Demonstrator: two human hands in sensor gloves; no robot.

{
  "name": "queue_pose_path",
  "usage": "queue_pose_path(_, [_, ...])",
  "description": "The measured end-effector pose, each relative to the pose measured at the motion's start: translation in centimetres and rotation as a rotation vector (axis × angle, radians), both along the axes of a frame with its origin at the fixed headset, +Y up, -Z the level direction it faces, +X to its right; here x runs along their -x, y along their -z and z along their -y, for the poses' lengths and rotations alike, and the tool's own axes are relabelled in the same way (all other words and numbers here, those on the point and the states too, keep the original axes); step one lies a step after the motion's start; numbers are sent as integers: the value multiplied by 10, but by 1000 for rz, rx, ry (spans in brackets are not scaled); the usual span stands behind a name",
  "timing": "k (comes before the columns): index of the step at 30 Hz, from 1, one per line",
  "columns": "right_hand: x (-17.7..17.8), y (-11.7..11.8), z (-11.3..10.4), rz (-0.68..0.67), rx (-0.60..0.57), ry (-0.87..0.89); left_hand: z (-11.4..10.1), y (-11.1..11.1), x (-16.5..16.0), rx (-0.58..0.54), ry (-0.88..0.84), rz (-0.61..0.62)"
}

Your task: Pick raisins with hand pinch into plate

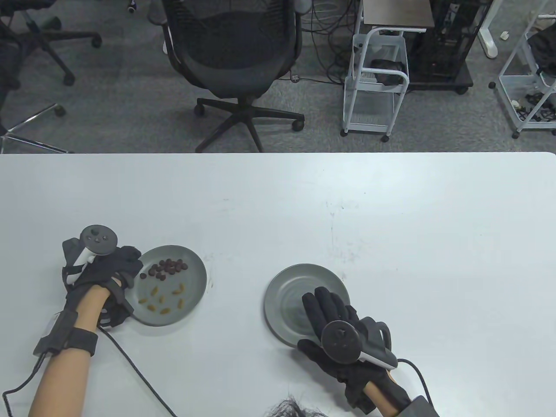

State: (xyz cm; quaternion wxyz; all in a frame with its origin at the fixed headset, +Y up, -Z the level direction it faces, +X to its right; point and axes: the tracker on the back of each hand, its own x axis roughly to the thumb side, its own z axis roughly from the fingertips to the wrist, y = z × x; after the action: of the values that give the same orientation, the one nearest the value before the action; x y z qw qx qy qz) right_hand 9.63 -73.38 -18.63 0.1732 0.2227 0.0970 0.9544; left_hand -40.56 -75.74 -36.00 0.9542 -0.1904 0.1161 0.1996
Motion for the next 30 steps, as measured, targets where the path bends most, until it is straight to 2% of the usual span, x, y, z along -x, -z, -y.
queue_pose_path(5, [0, 0, -1, -24, 2, 37, 1, 1, 1, 17, 7, -16])
queue_pose_path(10, [-3, 1, -2, -38, 0, 86, -6, -1, 10, -61, -160, -35])
queue_pose_path(15, [-3, 1, -1, -58, 11, 99, -2, -4, 17, -39, -231, -12])
queue_pose_path(19, [-5, 2, -2, -54, 11, 102, -6, -8, 16, -75, -249, 12])
queue_pose_path(23, [-11, 5, -4, -32, -1, 111, -16, -16, 7, -129, -237, 29])
queue_pose_path(30, [-14, 6, -4, -16, -11, 108, -37, -43, -28, -190, -378, 6])
